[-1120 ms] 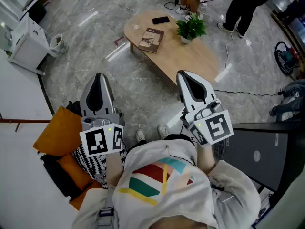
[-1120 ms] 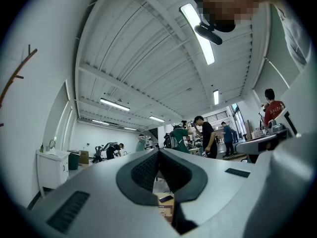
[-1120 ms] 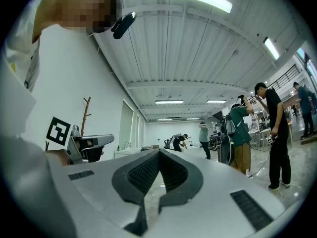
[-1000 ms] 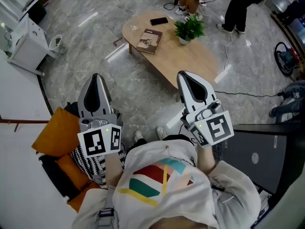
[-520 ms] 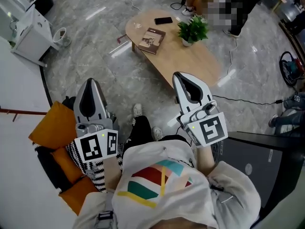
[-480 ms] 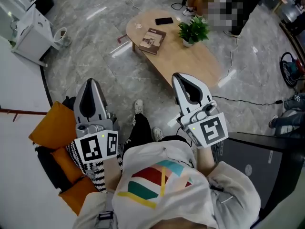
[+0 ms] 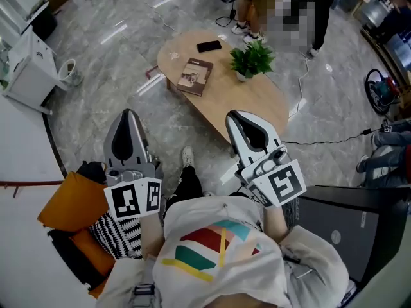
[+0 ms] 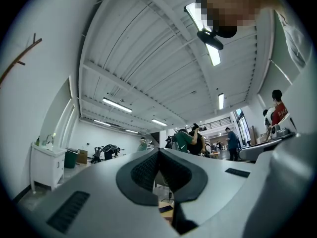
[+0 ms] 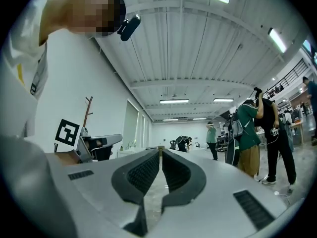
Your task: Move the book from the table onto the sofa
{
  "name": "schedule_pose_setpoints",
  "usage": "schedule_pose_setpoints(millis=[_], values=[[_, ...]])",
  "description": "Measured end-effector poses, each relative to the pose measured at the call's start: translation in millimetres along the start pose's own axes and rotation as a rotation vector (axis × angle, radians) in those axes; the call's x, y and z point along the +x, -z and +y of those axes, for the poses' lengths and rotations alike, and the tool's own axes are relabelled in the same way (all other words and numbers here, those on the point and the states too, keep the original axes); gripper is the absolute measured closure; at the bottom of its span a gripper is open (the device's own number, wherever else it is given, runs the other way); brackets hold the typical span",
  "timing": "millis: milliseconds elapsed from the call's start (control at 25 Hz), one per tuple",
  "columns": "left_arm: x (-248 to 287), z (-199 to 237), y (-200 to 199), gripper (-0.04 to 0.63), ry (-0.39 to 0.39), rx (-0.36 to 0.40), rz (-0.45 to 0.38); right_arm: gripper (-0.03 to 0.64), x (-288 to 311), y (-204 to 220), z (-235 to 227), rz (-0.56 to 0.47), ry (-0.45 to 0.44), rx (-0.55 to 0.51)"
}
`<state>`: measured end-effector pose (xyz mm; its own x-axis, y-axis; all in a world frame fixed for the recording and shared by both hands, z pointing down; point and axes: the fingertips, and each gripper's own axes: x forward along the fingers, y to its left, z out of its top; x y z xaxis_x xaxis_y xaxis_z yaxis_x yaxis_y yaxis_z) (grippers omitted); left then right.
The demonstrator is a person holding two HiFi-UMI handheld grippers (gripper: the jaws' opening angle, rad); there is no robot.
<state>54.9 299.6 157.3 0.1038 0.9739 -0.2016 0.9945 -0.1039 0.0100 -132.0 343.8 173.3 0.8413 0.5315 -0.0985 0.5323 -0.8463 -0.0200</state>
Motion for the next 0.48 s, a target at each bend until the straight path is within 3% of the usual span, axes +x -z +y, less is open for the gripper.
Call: schedule_pose_setpoints(millis=[360,480], values=[[95.3,66.5,25.6,0.589,0.052,-0.088,-0.027,0.604,115.4,6.7,-37.3,-0.026,0.03,0.036],[132.9,94.6,29.9,0.589,0.059,-0.081,-0.037,0.603,159.8,9.0,-51.5,-0.019,0.039,0.051]])
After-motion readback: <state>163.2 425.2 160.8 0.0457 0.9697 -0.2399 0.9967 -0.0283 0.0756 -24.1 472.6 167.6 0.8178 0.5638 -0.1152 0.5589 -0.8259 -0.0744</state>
